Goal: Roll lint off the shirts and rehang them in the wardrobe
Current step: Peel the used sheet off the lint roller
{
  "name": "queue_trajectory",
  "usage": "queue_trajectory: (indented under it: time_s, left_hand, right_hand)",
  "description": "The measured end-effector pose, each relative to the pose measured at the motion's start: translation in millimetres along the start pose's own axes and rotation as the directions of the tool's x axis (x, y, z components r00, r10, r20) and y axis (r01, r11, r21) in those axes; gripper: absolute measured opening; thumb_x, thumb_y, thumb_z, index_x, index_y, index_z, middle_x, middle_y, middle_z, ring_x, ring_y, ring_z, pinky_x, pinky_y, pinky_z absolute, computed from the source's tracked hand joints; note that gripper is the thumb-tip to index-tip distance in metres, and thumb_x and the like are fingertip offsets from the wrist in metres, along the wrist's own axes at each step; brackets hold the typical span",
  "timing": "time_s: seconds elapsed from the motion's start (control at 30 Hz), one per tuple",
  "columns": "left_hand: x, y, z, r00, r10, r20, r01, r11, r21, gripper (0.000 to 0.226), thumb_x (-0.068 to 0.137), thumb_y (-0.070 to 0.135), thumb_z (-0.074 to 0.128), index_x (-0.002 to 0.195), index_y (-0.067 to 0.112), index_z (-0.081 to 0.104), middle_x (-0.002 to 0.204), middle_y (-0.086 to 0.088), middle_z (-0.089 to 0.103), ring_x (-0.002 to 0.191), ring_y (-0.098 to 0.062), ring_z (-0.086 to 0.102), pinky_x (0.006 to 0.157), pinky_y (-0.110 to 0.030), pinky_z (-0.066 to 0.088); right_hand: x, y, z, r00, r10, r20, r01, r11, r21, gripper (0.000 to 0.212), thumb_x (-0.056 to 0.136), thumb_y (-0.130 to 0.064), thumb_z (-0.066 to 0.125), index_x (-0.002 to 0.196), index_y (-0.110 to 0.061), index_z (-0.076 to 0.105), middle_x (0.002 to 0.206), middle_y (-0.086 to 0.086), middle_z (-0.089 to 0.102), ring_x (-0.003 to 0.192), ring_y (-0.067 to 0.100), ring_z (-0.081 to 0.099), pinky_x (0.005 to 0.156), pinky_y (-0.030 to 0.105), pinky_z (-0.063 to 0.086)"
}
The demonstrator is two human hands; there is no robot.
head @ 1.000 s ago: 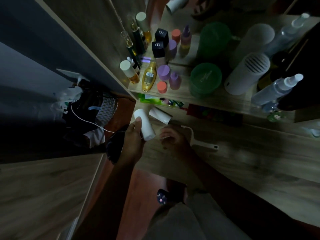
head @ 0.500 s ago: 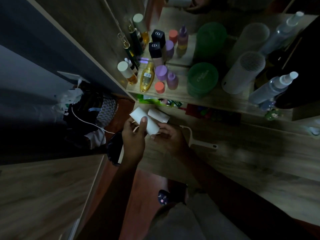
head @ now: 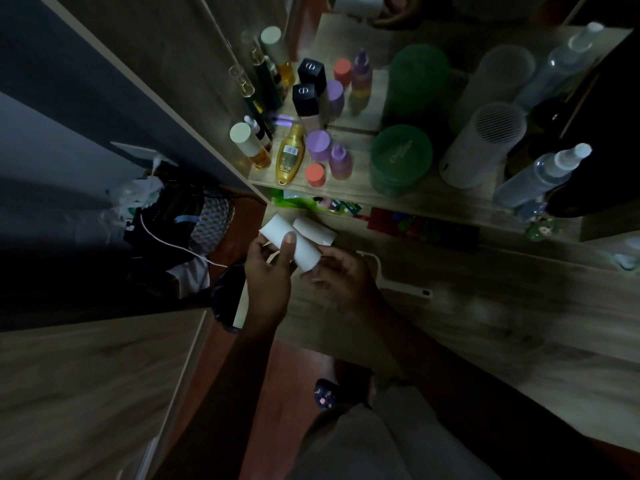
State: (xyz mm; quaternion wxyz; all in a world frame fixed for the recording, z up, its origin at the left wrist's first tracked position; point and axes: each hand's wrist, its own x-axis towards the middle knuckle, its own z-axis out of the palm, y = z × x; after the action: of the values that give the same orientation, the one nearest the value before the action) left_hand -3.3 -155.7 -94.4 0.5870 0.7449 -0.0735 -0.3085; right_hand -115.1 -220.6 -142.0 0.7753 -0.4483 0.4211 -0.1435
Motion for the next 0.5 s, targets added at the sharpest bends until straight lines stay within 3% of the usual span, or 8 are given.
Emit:
queue_trajectory:
  time_s: [0.07, 0.17, 0.37, 0.5]
  left_hand:
    - [0.7, 1.0, -0.2, 1.0, 0.006, 0.014, -0.006, 1.0, 0.017, 0.048, 0.088, 0.034, 0.074, 0.116, 0.0, 0.057, 0.109, -0.019, 0.065, 0.106, -0.031, 0.068, 0.086, -0.046, 0.06]
    - [0.5, 3.5, -0.9, 0.999, 0.018, 0.032, -0.02, 0.999, 0.048, 0.061, 0.076, 0.047, 0.076, 0.115, 0.003, 0.058, 0.106, -0.013, 0.066, 0.102, -0.026, 0.068, 0.089, -0.052, 0.057]
    - [0.8, 6.2, -2.4, 0.998, 0.026, 0.053, -0.028, 0.998, 0.051, 0.054, 0.077, 0.045, 0.076, 0.112, 0.007, 0.057, 0.103, -0.009, 0.065, 0.097, -0.02, 0.068, 0.091, -0.062, 0.054]
    - [0.0, 7.7, -1.7, 0.998, 0.027, 0.06, -0.03, 0.998, 0.051, 0.057, 0.08, 0.042, 0.076, 0.116, 0.003, 0.055, 0.108, -0.014, 0.066, 0.099, -0.02, 0.069, 0.092, -0.061, 0.055]
  right_hand:
    - [-0.1, -0.8, -0.2, 1.0, 0.007, 0.001, -0.007, 1.0, 0.016, 0.045, 0.083, 0.002, 0.072, 0.126, -0.004, 0.062, 0.097, -0.001, 0.073, 0.08, 0.005, 0.073, 0.065, 0.019, 0.056]
    - [0.5, -2.8, 0.8, 1.0, -0.005, -0.007, 0.006, 1.0, 0.025, 0.047, 0.08, 0.003, 0.075, 0.125, -0.006, 0.062, 0.107, 0.002, 0.071, 0.084, 0.005, 0.073, 0.066, 0.02, 0.057]
    - [2.3, -4.2, 5.3, 1.0, -0.013, -0.017, 0.015, 0.998, 0.062, 0.045, 0.083, 0.009, 0.07, 0.125, -0.004, 0.06, 0.113, 0.013, 0.069, 0.08, 0.015, 0.076, 0.063, 0.023, 0.057]
    - [0.4, -3.2, 8.9, 0.998, -0.029, -0.052, 0.032, 0.998, 0.047, 0.042, 0.083, 0.01, 0.069, 0.118, -0.011, 0.061, 0.111, 0.006, 0.069, 0.079, 0.016, 0.076, 0.064, 0.026, 0.06]
